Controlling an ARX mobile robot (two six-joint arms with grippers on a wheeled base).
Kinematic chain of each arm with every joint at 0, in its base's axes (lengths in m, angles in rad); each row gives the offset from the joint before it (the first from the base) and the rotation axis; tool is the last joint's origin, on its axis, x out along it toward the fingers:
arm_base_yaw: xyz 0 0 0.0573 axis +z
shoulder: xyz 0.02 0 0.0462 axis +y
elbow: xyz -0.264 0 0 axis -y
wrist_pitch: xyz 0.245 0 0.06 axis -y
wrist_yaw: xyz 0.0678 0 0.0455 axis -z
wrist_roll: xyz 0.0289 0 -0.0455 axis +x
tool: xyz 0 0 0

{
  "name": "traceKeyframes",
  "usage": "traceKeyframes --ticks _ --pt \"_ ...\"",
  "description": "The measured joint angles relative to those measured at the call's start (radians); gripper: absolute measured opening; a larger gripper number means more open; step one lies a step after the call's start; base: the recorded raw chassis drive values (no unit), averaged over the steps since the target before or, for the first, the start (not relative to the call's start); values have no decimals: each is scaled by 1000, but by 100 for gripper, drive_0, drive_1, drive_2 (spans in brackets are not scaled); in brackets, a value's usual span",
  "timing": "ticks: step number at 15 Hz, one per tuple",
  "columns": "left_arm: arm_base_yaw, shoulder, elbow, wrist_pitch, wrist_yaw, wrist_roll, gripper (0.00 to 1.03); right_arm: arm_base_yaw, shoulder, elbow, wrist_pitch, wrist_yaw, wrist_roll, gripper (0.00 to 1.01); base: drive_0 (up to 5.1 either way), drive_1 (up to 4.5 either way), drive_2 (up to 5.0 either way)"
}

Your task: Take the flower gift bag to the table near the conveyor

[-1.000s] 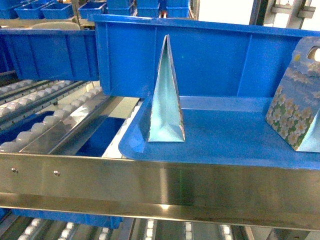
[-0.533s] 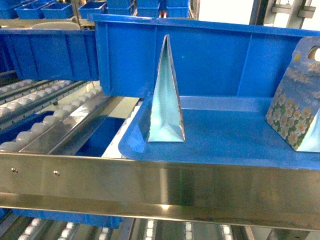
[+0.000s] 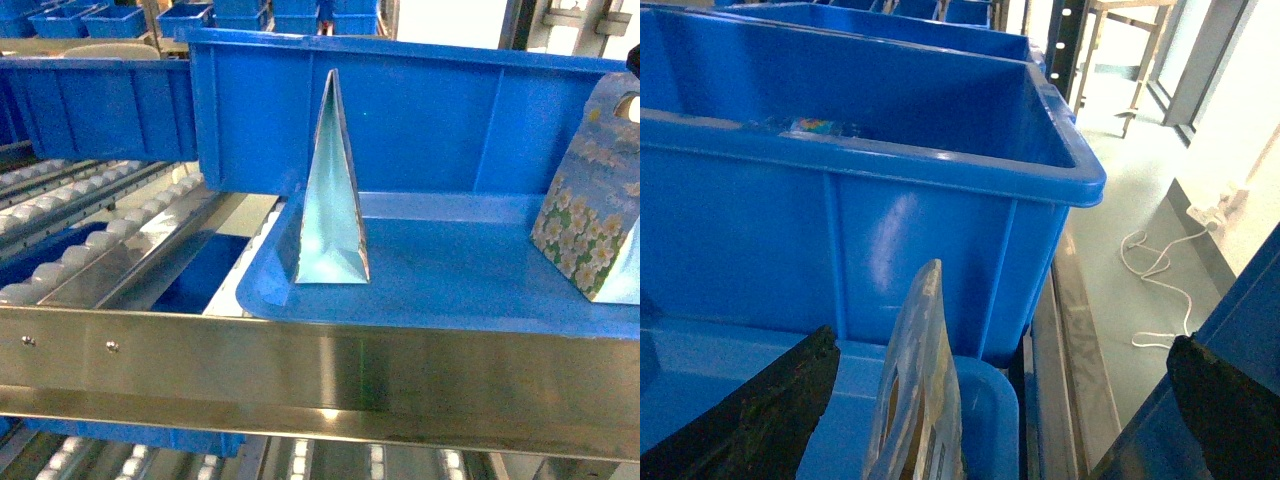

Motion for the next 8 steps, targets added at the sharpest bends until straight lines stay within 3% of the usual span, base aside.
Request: traceKeyframes --ticks 4,8 --pt "0 0 0 0 0 0 98 -10 12 7 -64 -59 50 98 0 0 0" --pt "0 0 0 0 0 0 98 20 4 -29 -70 -79 57 98 0 0 0"
